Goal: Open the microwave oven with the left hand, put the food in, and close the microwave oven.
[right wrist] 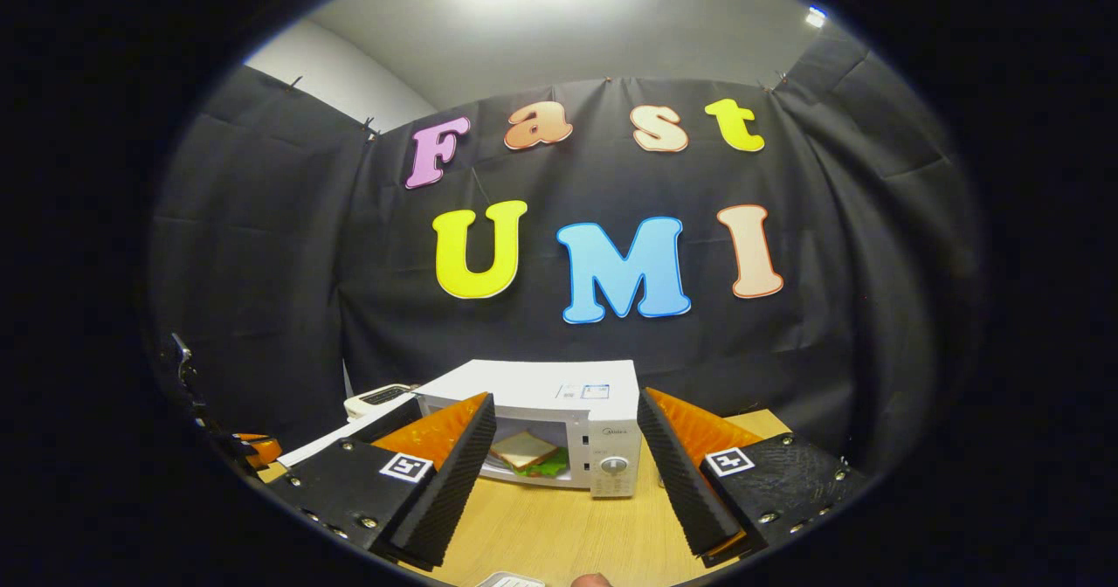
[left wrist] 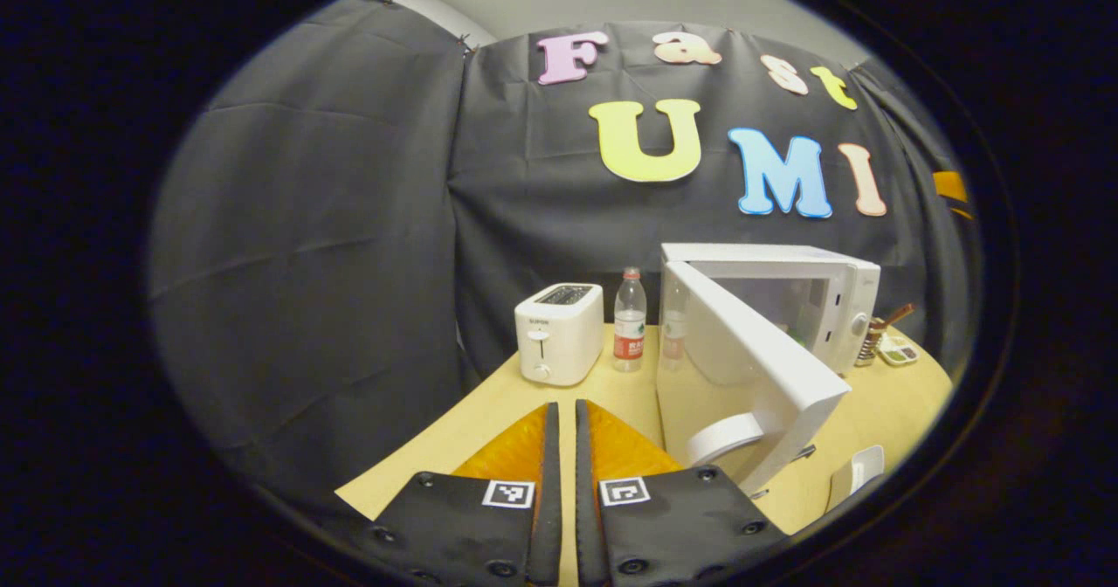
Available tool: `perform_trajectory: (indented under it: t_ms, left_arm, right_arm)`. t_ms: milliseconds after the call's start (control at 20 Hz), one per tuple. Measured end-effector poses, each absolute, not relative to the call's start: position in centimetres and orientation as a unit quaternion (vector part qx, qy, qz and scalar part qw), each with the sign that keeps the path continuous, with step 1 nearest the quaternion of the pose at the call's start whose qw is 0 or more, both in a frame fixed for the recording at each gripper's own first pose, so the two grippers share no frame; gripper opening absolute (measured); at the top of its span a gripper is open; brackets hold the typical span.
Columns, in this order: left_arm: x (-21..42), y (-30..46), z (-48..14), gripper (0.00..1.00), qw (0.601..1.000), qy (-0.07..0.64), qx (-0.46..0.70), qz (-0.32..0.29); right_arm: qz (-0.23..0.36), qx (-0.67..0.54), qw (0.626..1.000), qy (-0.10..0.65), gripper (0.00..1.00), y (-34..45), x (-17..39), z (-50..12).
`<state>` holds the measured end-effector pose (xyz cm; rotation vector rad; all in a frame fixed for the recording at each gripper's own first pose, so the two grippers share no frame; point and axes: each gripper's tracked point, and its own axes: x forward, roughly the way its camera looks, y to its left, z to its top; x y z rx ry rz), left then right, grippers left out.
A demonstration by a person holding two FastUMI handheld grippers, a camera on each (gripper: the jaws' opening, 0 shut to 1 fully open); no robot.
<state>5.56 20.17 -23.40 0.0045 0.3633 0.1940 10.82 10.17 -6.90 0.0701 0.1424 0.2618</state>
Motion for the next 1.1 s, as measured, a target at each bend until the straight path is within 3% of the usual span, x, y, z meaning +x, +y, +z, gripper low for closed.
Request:
perform_trajectory:
  t_ms: [50, 100, 150, 250, 300, 350, 400, 800, 1000, 1050, 1100]
  left_arm:
    - [5.5, 19.4, -24.0, 0.13, 0.978, 0.187, 0.005, 0.092]
    - [5.4, 18.6, -24.4, 0.19, 0.978, 0.191, 0.005, 0.086]
    - [5.4, 17.5, -24.5, 0.13, 0.978, 0.191, 0.004, 0.08]
    - [5.3, 16.7, -24.9, 0.14, 0.978, 0.194, 0.015, 0.08]
    - [5.3, 16.2, -24.9, 0.08, 0.977, 0.195, 0.013, 0.08]
    - [5.4, 15.7, -24.8, 0.12, 0.978, 0.195, 0.008, 0.078]
    - [5.2, 15.1, -24.9, 0.08, 0.978, 0.195, 0.008, 0.077]
    - [6.4, 9.5, -23.1, 0.07, 0.983, 0.182, 0.0, 0.039]
    - [8.4, 6.3, -22.6, 0.19, 0.984, 0.175, -0.012, -0.008]
    - [9.1, 5.4, -22.5, 0.18, 0.985, 0.173, -0.015, -0.02]
    - [9.7, 4.8, -22.4, 0.09, 0.984, 0.173, -0.019, -0.029]
  right_arm:
    - [0.131, 0.031, 0.988, 0.071, 0.98, 9.6, 10.3, -6.8]
    - [0.131, 0.029, 0.988, 0.07, 0.98, 9.0, 9.8, -6.7]
    - [0.131, 0.027, 0.989, 0.071, 0.97, 8.2, 9.3, -6.7]
    - [0.131, 0.015, 0.988, 0.074, 0.98, 7.1, 8.6, -6.9]
    - [0.131, 0.011, 0.988, 0.077, 0.98, 6.4, 8.1, -7.1]
    - [0.132, 0.01, 0.988, 0.079, 0.98, 5.7, 7.8, -7.1]
    - [0.132, 0.01, 0.988, 0.079, 0.98, 5.1, 7.5, -6.9]
    - [0.135, 0.017, 0.988, 0.078, 0.98, 2.9, 6.0, -6.7]
    - [0.123, 0.015, 0.989, 0.079, 0.98, 3.2, 6.6, -7.3]
    - [0.122, 0.015, 0.989, 0.08, 0.98, 3.4, 6.7, -7.3]
    - [0.117, 0.011, 0.99, 0.081, 0.98, 3.3, 7.1, -7.3]
